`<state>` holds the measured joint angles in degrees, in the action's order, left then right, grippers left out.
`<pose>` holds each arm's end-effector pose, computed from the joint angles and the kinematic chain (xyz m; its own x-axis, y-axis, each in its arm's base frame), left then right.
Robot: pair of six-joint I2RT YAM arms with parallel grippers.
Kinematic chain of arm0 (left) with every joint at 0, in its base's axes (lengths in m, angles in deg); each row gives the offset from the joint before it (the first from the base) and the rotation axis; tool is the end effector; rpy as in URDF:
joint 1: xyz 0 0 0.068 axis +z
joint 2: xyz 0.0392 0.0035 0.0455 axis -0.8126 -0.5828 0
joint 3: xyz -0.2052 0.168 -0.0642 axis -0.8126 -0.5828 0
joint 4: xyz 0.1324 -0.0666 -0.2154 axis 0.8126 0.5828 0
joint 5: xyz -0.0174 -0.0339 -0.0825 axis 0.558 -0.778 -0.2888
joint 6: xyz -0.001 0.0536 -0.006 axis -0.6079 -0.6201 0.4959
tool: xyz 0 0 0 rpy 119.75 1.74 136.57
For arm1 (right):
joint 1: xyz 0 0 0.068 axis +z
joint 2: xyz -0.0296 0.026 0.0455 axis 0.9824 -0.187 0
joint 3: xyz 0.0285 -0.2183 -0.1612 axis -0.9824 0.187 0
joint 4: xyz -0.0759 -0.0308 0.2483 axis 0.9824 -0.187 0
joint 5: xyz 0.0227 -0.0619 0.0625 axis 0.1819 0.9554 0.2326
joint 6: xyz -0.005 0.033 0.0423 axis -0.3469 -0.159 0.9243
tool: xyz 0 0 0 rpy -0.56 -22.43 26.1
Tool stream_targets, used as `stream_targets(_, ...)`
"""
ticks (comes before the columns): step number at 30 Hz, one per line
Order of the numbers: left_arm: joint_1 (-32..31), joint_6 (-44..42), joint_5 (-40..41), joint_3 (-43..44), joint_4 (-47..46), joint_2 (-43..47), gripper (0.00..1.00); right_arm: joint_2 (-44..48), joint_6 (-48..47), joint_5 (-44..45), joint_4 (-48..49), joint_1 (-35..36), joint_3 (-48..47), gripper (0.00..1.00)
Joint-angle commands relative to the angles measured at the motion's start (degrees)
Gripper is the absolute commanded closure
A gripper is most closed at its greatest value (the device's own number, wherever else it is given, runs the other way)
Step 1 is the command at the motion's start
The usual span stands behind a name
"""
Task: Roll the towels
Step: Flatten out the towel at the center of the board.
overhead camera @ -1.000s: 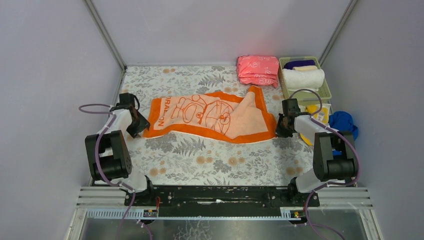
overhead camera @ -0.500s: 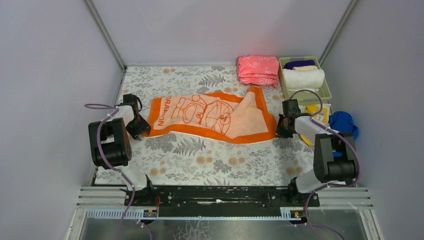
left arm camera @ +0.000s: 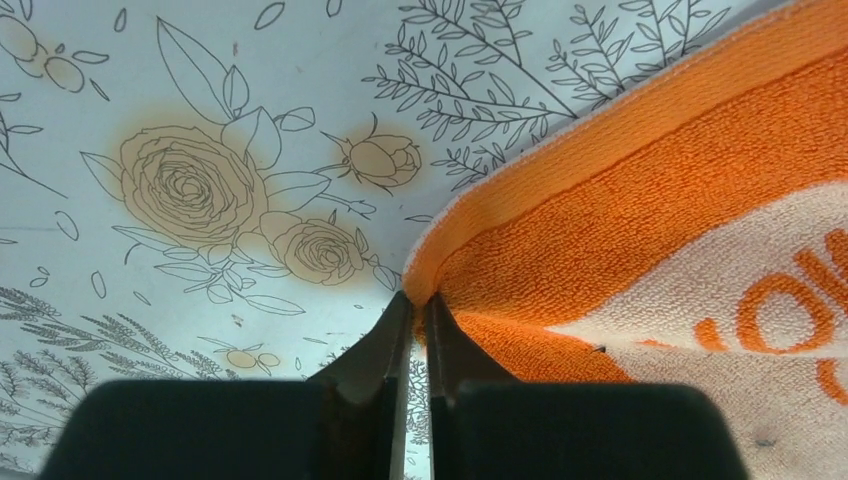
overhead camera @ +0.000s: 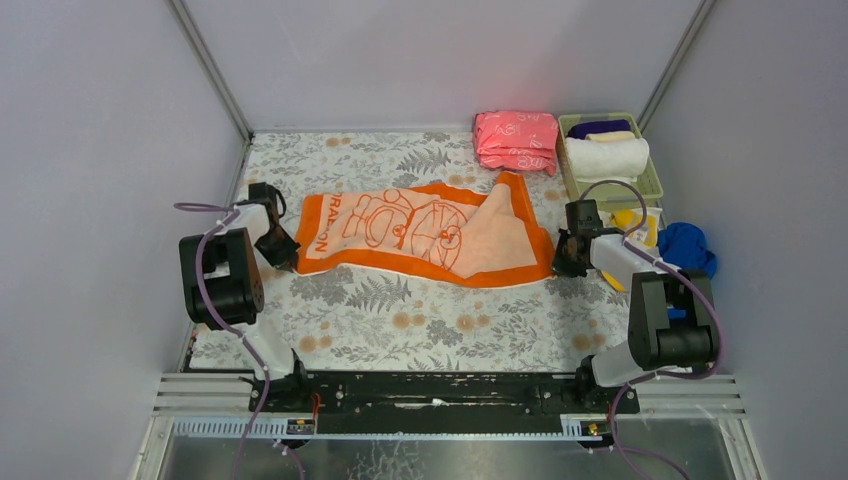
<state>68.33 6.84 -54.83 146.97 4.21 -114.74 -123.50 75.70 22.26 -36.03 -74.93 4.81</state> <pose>0.3062 0.0786 0.1534 -0.7179 -0.6657 -0.2037 -0.6746 0.7375 -0.0325 0.2761 0.0182 0.1622 -0.8085 0.3560 -0.4686 0.3269 0.9338 0.1453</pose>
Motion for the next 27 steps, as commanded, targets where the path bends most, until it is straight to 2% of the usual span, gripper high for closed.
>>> stream_targets(1,0.70,-1.03,5.00,-2.13,-0.06,-2.50,1.00,2.27,0.45,2.25,-0.52,-0.08,-0.15,1.00)
stream_targets(4,0.63,0.38,4.86,-0.78,1.41,1.47,1.00,2.83,0.46,2.60,-1.81,-0.08,-1.73,1.00)
stream_targets(8,0.77,2.88,3.35,6.03,4.35,7.13,1.00,3.89,0.47,3.99,-6.73,-0.08,-8.30,1.00)
stream_targets(14,2.29,4.71,4.81,24.10,10.63,13.09,1.00,6.93,-0.28,11.19,-13.62,-1.32,-23.67,1.00)
stream_targets(20,7.39,6.12,2.06,40.66,15.81,16.33,1.00,7.58,-1.55,15.03,-21.16,-2.42,-41.94,1.00)
stream_targets(24,9.82,5.89,3.00,43.83,17.33,22.07,1.00,12.23,-3.31,14.88,-24.43,-2.46,-47.08,1.00)
stream_targets(27,10.09,5.26,5.66,42.85,18.08,28.36,1.00,17.53,-5.28,14.92,-26.16,-2.45,-47.76,1.00)
